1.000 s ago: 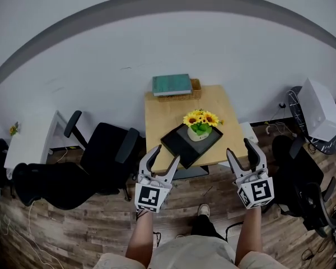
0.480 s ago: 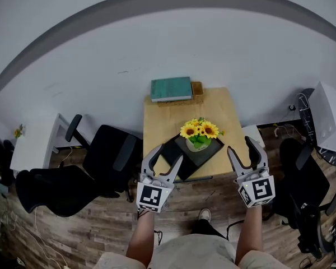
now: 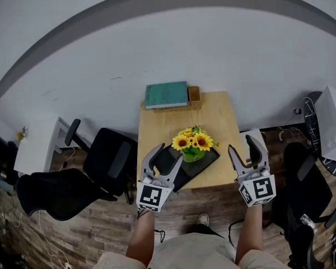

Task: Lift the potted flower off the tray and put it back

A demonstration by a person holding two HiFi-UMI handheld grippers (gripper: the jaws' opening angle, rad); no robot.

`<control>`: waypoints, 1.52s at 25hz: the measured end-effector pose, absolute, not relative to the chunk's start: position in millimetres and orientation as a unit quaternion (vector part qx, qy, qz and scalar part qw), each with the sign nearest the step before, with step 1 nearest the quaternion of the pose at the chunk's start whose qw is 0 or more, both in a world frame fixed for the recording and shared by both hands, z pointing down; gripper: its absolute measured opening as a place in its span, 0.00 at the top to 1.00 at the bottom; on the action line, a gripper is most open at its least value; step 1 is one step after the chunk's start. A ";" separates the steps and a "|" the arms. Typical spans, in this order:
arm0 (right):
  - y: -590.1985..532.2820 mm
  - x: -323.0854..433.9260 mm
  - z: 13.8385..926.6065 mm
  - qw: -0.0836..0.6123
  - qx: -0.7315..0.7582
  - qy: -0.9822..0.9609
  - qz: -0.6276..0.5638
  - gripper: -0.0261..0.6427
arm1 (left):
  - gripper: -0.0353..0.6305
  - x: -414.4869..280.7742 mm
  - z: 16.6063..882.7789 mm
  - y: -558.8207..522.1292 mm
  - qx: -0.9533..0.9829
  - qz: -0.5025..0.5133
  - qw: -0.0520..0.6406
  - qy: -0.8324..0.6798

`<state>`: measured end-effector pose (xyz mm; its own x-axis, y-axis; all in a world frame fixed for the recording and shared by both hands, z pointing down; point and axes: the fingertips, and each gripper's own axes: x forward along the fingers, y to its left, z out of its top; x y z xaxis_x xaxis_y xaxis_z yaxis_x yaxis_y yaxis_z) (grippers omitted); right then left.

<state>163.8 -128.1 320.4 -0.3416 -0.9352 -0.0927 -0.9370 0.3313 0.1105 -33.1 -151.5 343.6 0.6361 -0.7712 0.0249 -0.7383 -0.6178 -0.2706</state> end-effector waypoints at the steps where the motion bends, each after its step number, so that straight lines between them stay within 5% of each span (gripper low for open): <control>1: -133.3 169.3 320.7 0.008 -0.574 0.816 0.070 0.58 | 0.59 -28.6 343.3 -156.1 -0.896 -0.071 0.119 0.422; 38: -213.1 151.3 348.5 0.007 -0.531 0.845 0.070 0.58 | 0.59 -40.5 378.2 -216.7 -0.883 -0.067 0.104 0.452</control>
<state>151.3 -213.1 348.5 -0.4369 -0.8953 -0.0868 -0.8973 0.4271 0.1110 -40.5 -216.7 378.2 0.5823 -0.8126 0.0249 -0.7846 -0.5697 -0.2447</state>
